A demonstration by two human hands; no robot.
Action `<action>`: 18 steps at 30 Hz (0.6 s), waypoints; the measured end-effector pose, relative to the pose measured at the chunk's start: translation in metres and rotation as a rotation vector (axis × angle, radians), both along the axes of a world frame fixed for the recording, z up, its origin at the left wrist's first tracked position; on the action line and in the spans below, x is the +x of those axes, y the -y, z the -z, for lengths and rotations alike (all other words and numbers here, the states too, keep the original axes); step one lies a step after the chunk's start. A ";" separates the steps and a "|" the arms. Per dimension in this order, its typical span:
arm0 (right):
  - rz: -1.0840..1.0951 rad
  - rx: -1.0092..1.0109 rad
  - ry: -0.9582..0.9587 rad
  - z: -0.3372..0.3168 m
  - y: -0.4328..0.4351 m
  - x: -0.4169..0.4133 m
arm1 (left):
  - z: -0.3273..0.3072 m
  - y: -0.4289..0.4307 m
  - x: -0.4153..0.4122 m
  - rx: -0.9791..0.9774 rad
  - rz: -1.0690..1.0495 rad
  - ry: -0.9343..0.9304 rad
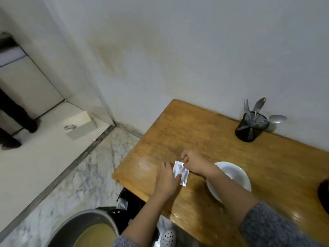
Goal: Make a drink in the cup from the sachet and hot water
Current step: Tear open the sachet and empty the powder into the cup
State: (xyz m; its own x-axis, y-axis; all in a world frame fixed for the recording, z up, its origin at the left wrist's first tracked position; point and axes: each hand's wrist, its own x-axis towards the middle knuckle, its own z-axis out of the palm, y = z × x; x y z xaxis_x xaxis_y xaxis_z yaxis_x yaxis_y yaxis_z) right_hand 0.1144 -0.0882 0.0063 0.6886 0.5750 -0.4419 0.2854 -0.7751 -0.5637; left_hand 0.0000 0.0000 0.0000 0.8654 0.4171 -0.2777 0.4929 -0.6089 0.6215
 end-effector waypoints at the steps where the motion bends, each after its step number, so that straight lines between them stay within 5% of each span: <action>1: -0.002 -0.010 -0.003 0.004 -0.001 0.000 | 0.002 0.002 0.000 -0.012 -0.024 -0.014; 8: -0.033 -0.206 0.069 0.007 -0.001 -0.010 | 0.013 0.008 -0.001 -0.012 -0.080 -0.068; 18: -0.065 -0.124 0.013 -0.003 0.003 -0.004 | 0.017 -0.011 0.013 -0.142 0.030 -0.094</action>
